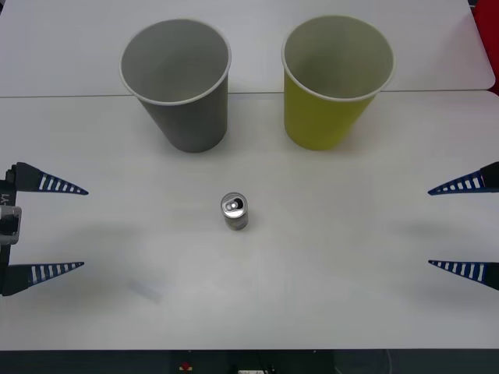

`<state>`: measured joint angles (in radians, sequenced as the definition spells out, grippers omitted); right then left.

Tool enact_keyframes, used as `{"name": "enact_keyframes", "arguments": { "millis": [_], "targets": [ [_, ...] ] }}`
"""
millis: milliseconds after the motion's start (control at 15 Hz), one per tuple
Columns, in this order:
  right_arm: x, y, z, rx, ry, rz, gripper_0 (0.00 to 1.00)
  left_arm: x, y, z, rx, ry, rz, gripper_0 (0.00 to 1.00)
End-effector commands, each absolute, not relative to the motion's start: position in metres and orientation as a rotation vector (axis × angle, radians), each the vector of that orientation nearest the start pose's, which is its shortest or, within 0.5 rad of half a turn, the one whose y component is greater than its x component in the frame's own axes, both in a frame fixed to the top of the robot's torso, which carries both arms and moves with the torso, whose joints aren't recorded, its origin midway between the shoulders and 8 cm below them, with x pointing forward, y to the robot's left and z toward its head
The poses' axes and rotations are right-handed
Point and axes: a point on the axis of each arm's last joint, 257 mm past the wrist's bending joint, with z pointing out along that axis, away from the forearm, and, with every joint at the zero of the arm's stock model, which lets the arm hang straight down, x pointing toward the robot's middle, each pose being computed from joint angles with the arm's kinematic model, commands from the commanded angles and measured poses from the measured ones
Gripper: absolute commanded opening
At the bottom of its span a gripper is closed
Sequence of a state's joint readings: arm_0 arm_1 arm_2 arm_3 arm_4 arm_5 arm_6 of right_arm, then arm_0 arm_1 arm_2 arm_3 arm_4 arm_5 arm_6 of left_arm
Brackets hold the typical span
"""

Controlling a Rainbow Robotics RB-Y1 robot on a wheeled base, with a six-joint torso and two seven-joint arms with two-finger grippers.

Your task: Put the can into the green bin and the plastic bottle into the gray bin

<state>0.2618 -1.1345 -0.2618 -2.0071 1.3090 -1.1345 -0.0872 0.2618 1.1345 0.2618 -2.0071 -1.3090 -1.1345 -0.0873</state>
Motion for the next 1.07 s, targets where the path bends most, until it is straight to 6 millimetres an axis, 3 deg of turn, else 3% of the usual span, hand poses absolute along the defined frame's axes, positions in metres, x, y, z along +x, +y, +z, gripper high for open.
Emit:
{"name": "enact_keyframes", "arguments": {
  "millis": [67, 533, 1067],
  "targets": [
    [0.341, -0.286, -0.167, -1.634, 1.596, 0.209, 1.00, 0.343, 0.282, -0.162, 1.749, 1.430, -0.118, 1.00],
    [0.341, -0.286, -0.167, -1.634, 1.596, 0.209, 1.00, 0.347, 0.284, -0.161, 1.730, 1.458, -0.115, 0.99],
    [0.341, -0.286, -0.167, -1.634, 1.596, 0.209, 1.00, 0.347, 0.263, -0.200, 1.545, 1.567, -0.426, 1.00]
  ]
}}
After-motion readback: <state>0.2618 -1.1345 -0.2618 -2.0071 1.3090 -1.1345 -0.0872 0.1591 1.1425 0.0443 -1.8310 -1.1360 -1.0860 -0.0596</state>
